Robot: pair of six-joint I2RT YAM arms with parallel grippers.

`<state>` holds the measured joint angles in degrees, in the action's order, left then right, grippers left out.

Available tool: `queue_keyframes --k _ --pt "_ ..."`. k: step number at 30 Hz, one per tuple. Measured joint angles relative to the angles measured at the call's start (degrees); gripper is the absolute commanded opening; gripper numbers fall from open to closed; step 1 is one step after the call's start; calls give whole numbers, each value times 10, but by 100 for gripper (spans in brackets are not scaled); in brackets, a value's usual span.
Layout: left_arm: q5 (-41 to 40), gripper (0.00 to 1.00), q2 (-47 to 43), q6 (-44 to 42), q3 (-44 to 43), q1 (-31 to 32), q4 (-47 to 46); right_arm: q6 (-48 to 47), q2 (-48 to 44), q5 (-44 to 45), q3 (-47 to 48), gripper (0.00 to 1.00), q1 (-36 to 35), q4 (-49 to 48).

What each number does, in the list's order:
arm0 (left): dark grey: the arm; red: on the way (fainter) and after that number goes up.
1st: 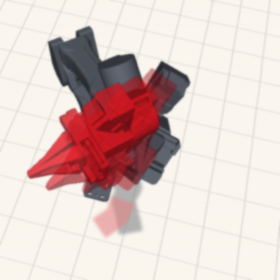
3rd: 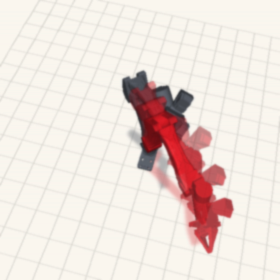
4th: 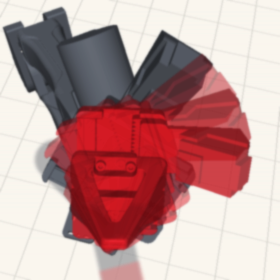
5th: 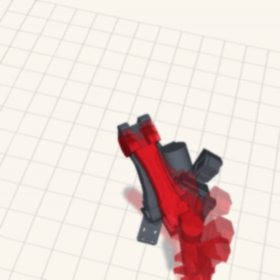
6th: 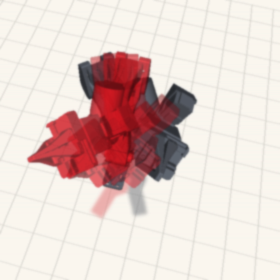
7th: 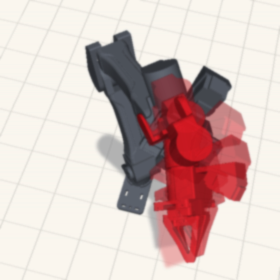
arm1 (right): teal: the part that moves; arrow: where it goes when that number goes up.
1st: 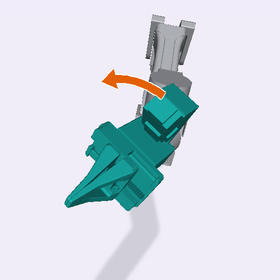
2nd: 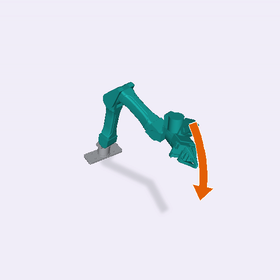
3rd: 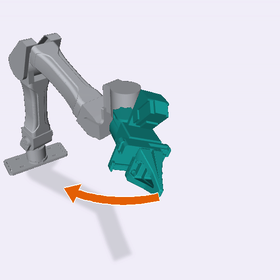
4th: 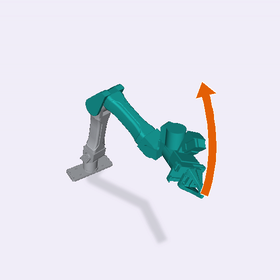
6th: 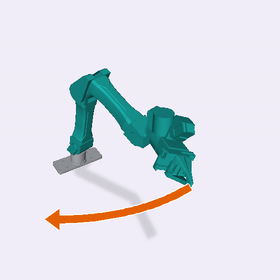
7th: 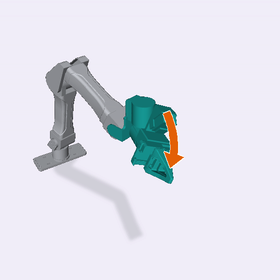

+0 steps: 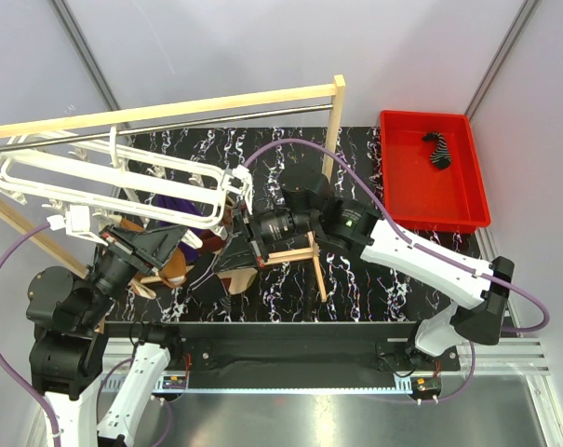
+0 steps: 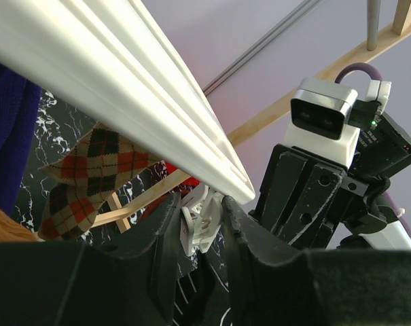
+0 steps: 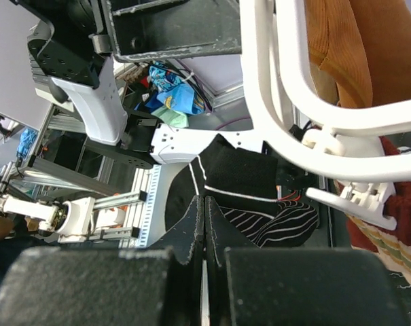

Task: Clip the socks to the hanger
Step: Clamp the sock onto the hanger.

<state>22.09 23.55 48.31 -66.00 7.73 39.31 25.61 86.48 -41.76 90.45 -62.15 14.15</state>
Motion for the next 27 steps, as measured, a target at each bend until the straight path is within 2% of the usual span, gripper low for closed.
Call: queue_keyframes --k 27 --pt "3 0 0 0 -3 0 1 -8 40 1 33 0 -1 -2"
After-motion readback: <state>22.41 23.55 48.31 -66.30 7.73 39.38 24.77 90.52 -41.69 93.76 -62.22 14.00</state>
